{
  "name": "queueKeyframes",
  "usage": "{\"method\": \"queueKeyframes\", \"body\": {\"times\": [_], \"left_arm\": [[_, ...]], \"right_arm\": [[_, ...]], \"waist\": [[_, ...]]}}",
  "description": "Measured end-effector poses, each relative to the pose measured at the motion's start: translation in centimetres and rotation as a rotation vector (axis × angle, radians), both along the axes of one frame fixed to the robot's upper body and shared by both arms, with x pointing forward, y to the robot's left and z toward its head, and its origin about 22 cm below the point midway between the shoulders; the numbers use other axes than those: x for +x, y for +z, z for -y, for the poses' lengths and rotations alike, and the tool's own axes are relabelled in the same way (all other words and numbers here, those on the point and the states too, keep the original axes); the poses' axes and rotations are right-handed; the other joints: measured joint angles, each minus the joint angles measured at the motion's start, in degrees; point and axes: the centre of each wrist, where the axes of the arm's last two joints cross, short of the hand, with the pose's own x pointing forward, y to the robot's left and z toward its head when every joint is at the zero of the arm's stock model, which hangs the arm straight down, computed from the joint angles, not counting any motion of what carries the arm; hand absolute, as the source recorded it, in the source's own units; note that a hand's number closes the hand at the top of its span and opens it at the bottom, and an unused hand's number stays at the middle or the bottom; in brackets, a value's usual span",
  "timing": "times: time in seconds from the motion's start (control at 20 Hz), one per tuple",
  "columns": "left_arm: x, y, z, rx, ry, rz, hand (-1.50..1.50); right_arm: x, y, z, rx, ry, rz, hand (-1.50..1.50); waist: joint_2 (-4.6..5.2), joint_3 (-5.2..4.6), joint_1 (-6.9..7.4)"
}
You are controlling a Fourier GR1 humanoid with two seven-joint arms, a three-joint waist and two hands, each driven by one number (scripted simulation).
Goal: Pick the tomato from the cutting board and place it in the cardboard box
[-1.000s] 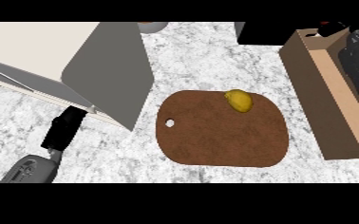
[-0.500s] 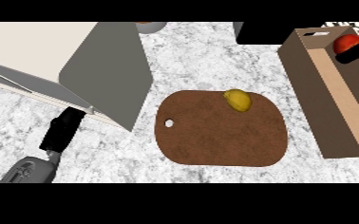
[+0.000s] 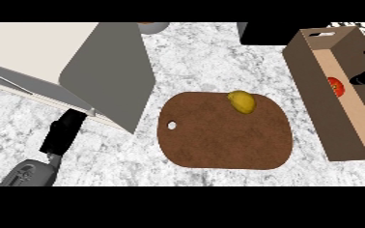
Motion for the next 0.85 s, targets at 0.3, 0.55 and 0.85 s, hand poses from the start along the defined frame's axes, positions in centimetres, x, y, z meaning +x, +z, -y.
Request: {"method": "queueKeyframes", "body": {"times": [0.3,0.55,0.85], "left_arm": [[-0.3,-0.3,-0.4,0.000,0.004,-0.007,0.00],[-0.7,-0.7,-0.7,-0.003,0.022,-0.013,0.00],[-0.7,-0.4,-0.8,0.002,0.015,-0.005,0.00]], "right_arm": [[0.0,2.4,0.4,0.105,0.067,0.321,-1.50],[-0.1,4.8,1.0,0.327,-0.047,0.714,-1.50],[-2.4,3.2,4.1,0.463,-0.218,0.963,-1.50]], "waist": [[-0.47,0.20,-0.61],[-0.99,0.41,-1.46],[-0.55,0.31,-1.55]]}}
